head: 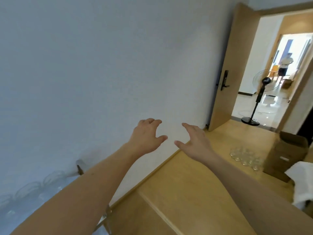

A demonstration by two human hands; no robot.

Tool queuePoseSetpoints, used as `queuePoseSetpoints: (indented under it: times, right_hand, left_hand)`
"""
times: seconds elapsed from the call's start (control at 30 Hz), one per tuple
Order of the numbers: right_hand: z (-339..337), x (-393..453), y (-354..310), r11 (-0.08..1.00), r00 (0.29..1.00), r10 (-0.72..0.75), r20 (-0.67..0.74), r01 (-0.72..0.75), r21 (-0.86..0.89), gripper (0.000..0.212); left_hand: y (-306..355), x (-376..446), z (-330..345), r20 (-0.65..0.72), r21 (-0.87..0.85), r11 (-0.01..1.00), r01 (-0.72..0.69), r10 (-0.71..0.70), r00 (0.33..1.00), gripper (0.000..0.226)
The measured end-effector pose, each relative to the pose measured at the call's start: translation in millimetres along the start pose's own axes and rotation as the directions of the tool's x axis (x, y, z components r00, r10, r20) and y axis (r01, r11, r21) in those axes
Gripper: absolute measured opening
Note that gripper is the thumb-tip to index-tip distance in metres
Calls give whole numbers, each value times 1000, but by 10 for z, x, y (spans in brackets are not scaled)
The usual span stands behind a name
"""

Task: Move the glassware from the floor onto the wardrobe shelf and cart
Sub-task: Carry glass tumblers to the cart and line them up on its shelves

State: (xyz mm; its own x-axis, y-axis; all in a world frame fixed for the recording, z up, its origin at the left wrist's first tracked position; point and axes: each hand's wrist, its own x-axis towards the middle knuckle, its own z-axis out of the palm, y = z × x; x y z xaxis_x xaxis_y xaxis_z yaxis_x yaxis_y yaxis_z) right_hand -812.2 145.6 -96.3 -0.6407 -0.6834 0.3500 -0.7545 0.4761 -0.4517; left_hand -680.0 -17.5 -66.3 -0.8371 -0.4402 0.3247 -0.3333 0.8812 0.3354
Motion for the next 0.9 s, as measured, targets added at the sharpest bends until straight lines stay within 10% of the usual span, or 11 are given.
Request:
queuePoseSetpoints:
  times: [0.4, 0.9]
  right_hand:
    - [-706, 571, 1899, 916, 919, 356, -173, -379, -132, 80]
    - [-1346, 1005, 3308, 585, 576, 686, -445, -800, -133, 74]
  left_hand:
    - [1437, 1970, 1349, 169, -98, 926, -363, 375, 911, 71]
    - [2973, 3768, 2586, 173, -405, 617, -674, 776, 606, 63]
